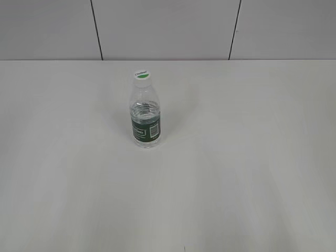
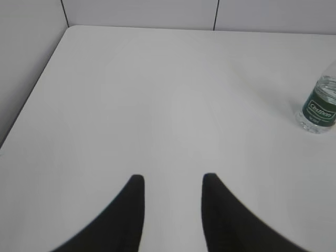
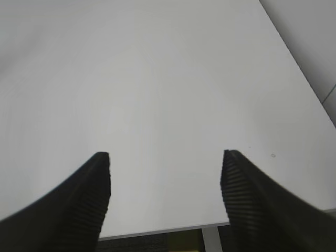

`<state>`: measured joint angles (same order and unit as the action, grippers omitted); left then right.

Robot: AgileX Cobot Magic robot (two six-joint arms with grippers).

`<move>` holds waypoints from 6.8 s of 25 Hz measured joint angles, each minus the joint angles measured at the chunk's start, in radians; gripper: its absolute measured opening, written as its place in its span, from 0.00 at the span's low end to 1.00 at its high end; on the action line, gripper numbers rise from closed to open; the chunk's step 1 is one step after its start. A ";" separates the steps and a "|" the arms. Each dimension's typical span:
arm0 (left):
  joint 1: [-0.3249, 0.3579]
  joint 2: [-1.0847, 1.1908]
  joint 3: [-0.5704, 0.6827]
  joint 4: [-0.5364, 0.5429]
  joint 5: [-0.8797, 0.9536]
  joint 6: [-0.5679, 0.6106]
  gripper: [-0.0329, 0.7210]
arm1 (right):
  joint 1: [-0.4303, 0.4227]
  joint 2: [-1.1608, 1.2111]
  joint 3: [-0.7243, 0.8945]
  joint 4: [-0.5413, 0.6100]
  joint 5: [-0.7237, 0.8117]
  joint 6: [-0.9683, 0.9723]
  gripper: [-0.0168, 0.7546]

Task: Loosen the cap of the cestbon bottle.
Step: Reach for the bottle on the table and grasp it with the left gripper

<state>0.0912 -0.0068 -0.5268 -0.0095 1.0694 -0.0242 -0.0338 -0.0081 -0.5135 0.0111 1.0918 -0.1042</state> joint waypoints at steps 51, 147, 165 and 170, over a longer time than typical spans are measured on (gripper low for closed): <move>-0.233 0.010 0.000 -0.009 -0.001 0.082 0.36 | 0.000 0.000 0.000 0.000 0.000 0.000 0.68; 0.021 2.088 -0.449 1.509 -2.273 -0.612 0.36 | 0.000 0.000 0.000 -0.011 0.000 0.002 0.68; -0.005 2.140 -0.449 1.507 -2.274 -0.667 0.50 | 0.000 0.000 0.000 -0.011 0.000 0.002 0.68; -0.047 2.159 -0.449 1.469 -2.274 -0.673 0.73 | 0.000 0.000 0.000 -0.011 0.000 0.002 0.68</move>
<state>0.0444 2.1519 -0.9755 1.4599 -1.2047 -0.6972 -0.0338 -0.0081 -0.5135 0.0000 1.0918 -0.1023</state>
